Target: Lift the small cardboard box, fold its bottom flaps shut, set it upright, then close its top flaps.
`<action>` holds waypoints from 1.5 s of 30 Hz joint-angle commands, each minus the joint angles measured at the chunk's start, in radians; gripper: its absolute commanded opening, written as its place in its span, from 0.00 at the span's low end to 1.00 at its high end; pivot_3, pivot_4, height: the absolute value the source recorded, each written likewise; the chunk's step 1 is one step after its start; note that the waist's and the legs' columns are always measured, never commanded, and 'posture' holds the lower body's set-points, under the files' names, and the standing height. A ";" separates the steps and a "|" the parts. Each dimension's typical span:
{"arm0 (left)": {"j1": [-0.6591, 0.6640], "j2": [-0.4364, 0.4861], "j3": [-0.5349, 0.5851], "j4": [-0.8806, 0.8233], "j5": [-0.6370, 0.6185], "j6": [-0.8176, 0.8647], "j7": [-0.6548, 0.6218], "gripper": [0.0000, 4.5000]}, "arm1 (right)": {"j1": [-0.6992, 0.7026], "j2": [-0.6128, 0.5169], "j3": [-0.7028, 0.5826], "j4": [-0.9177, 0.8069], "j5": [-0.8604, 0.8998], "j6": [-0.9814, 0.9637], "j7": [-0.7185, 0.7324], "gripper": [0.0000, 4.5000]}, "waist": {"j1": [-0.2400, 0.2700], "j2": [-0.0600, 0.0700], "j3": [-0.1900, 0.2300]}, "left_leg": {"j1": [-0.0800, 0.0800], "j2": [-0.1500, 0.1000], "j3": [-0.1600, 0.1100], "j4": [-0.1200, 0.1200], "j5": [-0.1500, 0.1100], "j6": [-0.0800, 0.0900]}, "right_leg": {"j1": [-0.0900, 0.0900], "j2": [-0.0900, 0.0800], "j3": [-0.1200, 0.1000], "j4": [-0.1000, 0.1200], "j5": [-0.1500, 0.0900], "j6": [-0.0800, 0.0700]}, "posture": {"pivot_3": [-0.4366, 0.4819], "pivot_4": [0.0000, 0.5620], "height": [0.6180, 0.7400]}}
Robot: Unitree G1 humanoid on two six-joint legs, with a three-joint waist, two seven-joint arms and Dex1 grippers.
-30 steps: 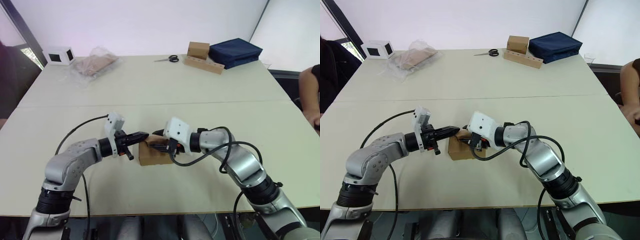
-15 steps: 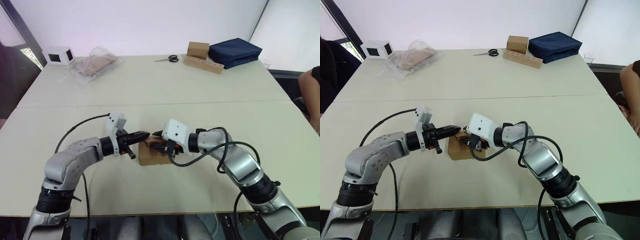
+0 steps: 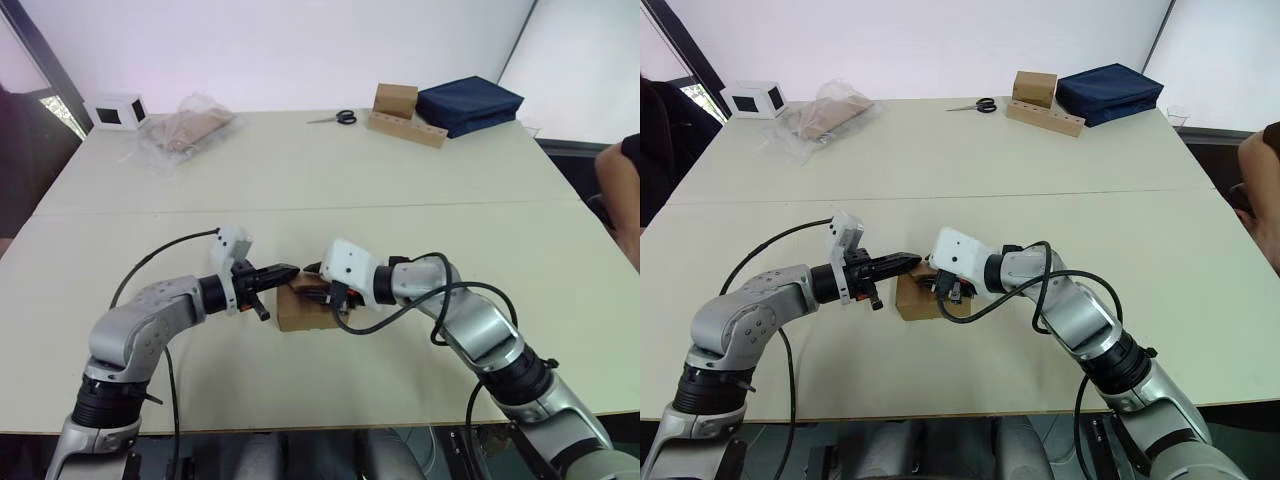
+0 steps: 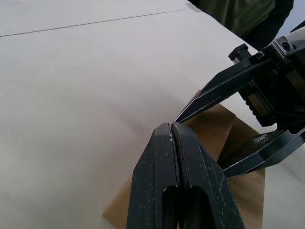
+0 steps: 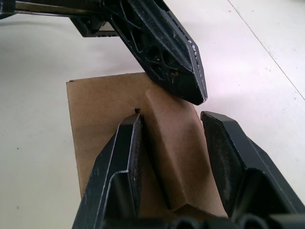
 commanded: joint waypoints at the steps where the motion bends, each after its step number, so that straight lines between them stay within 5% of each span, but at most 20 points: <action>1: 0.015 0.014 -0.010 0.013 0.017 -0.021 -0.021 0.00 | 0.009 0.022 -0.030 -0.039 0.035 0.024 -0.002 0.44 | 0.000 0.000 0.000 | 0.000 0.000 0.000 0.000 0.000 0.000 | 0.000 0.000 0.000 0.000 0.000 0.000 | 0.48 0.27 1.00; 15: 0.003 0.039 -0.013 -0.025 0.014 -0.044 -0.062 0.00 | 0.113 0.114 -0.322 -0.157 0.350 0.253 -0.072 0.44 | 0.000 0.000 0.000 | 0.000 0.000 0.000 0.000 0.000 0.000 | 0.000 0.000 0.000 0.000 0.000 0.000 | 0.48 0.27 1.00; 45: 0.045 0.115 -0.151 -0.100 0.156 -0.087 -0.063 0.00 | 0.170 0.013 -0.161 -0.143 0.327 0.251 -0.106 0.44 | -0.001 0.000 0.000 | 0.000 0.000 0.000 -0.001 0.000 0.000 | 0.000 0.001 0.000 0.000 0.000 0.000 | 0.48 0.27 1.00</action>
